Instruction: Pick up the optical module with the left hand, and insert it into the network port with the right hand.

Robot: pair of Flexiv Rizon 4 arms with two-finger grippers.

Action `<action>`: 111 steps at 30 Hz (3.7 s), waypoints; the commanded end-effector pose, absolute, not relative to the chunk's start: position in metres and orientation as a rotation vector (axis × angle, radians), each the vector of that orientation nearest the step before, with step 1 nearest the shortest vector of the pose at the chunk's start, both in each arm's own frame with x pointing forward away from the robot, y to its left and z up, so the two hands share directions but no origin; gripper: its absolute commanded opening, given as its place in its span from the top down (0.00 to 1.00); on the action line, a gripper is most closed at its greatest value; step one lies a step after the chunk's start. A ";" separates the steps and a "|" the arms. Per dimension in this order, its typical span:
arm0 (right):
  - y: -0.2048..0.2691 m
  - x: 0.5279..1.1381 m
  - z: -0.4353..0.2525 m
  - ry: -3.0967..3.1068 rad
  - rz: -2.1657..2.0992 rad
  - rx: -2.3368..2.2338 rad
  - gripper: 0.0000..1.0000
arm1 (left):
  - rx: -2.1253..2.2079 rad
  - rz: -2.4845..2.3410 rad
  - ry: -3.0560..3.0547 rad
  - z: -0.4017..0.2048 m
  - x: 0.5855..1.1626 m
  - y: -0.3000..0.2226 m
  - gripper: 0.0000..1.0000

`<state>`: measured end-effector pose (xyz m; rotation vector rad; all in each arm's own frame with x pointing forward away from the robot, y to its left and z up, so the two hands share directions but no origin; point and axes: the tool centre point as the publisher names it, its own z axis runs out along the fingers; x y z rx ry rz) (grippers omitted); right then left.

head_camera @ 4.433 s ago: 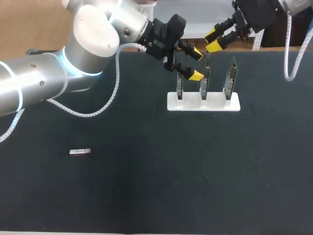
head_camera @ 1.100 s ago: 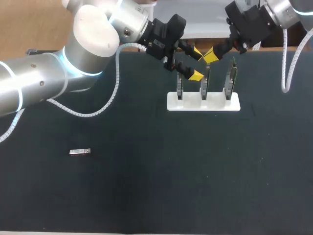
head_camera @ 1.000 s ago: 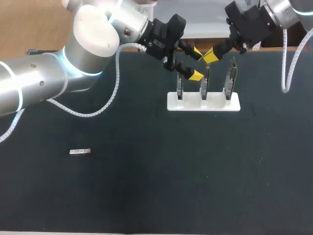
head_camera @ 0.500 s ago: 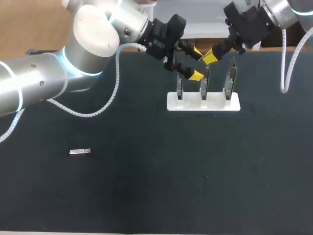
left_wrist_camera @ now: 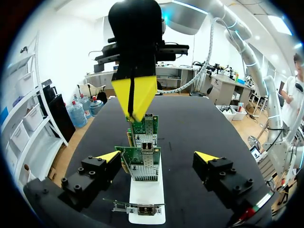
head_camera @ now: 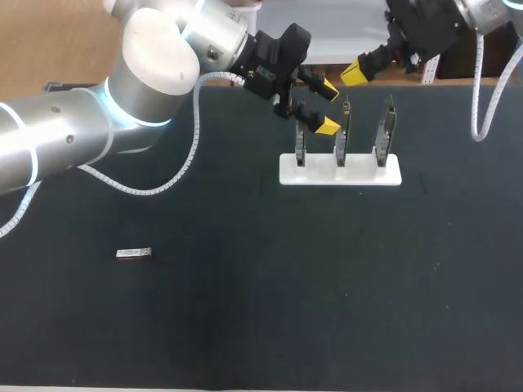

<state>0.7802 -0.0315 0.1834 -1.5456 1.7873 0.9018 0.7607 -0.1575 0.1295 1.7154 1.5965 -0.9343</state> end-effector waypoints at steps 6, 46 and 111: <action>-0.084 0.767 0.193 1.664 0.971 -1.639 1.00 | 1.720 -0.935 1.600 0.130 0.762 -0.159 0.00; -0.134 0.766 0.152 1.803 0.903 -1.606 1.00 | 1.720 -0.935 1.600 0.130 0.762 -0.159 0.00; -0.131 0.764 0.148 1.825 0.854 -1.649 0.00 | 1.848 -0.700 1.420 0.202 0.743 -0.106 0.00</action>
